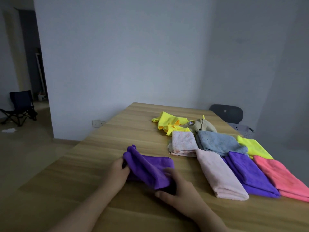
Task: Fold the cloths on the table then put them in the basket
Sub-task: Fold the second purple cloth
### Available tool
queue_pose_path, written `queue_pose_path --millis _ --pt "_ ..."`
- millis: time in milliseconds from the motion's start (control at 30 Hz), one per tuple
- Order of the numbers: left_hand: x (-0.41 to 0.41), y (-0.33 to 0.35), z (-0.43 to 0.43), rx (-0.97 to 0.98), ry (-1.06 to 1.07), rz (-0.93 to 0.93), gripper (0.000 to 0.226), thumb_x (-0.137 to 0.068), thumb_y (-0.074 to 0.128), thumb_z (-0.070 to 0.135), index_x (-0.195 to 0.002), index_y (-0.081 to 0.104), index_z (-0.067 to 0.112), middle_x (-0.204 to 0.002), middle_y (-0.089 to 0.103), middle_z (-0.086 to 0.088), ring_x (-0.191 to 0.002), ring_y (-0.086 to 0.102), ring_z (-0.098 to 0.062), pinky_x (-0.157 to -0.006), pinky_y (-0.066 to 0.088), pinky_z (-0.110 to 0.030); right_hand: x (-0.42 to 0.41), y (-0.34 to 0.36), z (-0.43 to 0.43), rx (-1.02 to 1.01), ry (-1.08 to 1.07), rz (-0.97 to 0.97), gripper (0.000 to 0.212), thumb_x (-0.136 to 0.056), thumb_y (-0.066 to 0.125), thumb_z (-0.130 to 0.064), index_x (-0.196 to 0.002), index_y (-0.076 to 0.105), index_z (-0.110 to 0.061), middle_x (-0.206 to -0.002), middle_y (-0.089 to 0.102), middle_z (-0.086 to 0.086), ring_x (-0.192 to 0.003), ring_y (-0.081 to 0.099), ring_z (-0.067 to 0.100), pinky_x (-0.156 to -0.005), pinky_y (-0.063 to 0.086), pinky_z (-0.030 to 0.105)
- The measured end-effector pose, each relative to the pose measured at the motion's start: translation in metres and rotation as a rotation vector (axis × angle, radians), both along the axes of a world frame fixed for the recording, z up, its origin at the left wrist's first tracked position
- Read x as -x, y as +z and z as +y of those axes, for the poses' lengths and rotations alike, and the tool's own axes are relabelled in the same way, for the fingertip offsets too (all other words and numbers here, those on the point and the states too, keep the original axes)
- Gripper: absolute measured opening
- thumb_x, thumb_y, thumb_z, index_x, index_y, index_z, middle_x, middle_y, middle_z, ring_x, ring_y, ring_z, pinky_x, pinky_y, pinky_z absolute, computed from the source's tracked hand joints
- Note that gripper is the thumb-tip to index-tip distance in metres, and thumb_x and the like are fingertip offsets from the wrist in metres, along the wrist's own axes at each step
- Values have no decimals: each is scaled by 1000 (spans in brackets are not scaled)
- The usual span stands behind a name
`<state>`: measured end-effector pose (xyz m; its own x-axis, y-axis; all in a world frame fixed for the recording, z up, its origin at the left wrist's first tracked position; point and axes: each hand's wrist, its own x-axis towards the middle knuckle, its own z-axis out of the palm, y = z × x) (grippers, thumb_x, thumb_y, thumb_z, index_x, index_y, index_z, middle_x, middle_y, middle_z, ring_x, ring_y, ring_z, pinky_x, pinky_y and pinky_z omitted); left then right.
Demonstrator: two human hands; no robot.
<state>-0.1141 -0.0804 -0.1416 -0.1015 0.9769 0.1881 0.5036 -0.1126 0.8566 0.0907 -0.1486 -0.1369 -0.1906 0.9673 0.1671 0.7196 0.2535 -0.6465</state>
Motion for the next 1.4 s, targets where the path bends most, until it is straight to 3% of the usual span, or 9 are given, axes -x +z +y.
queue_pose_path --millis 67,267,333,400,500,667,933,1167,1400 --pt "-10 0 8 10 81 35 18 -92 52 28 -78 58 19 -81 65 -4 -78 60 -24 -66 43 -31 4 1 11 -50 -159 24 26 -81 60 -50 -98 59 -30 -82 60 -13 -75 55 2 -67 39 18" --pt "-18 0 6 -29 88 -57 27 -92 50 38 -73 56 20 -75 64 -1 -71 60 -17 -63 42 -30 11 12 36 24 -522 342 45 -94 46 -43 -58 46 -14 -55 47 0 -54 43 12 -51 28 29" --pt "-17 0 6 -56 -22 -212 5 -93 54 29 -92 57 25 -98 66 0 -88 62 -14 -69 46 -28 11 8 40 14 -565 334 43 -94 45 -41 -62 50 -13 -58 51 0 -57 47 12 -52 31 29" --pt "-17 -1 7 -87 -122 -328 30 -92 56 21 -115 45 36 -120 57 0 -107 58 -15 -83 48 -27 11 6 44 18 -586 378 35 -94 45 -39 -68 54 -17 -67 57 -2 -66 52 11 -56 35 29" --pt "-18 -2 11 -183 -212 -213 46 -93 52 14 -109 40 55 -129 49 10 -118 49 -8 -97 41 -25 9 8 47 18 -603 423 18 -93 48 -35 -83 55 -22 -82 59 -2 -78 55 16 -68 37 30" --pt "-22 -2 18 -157 -265 -13 53 -92 47 1 -64 59 45 -96 54 13 -95 53 -9 -79 35 -14 3 10 48 -21 -580 434 21 -88 55 -15 -104 44 -22 -77 55 -10 -70 54 12 -64 37 29" --pt "-19 1 13 -54 -117 -173 13 -82 68 28 -70 65 31 -81 66 11 -79 59 1 -66 37 -19 5 11 48 29 -403 464 37 -89 58 -21 -113 34 -37 -91 57 -7 -81 55 7 -69 43 27" --pt "-35 3 16 -7 86 154 20 -89 50 22 -75 47 36 -75 55 10 -60 51 -7 -51 34 -23 12 8 50 -10 -500 186 29 -92 39 -14 -111 42 -35 -78 59 -1 -72 58 19 -56 39 29" --pt "-35 3 29 -3 59 136 22 -96 42 17 -90 56 33 -119 55 -1 -103 54 -18 -93 44 -35 16 5 57 -32 -565 -53 30 -92 29 -13 -104 48 -33 -116 55 -5 -98 57 23 -69 37 28"
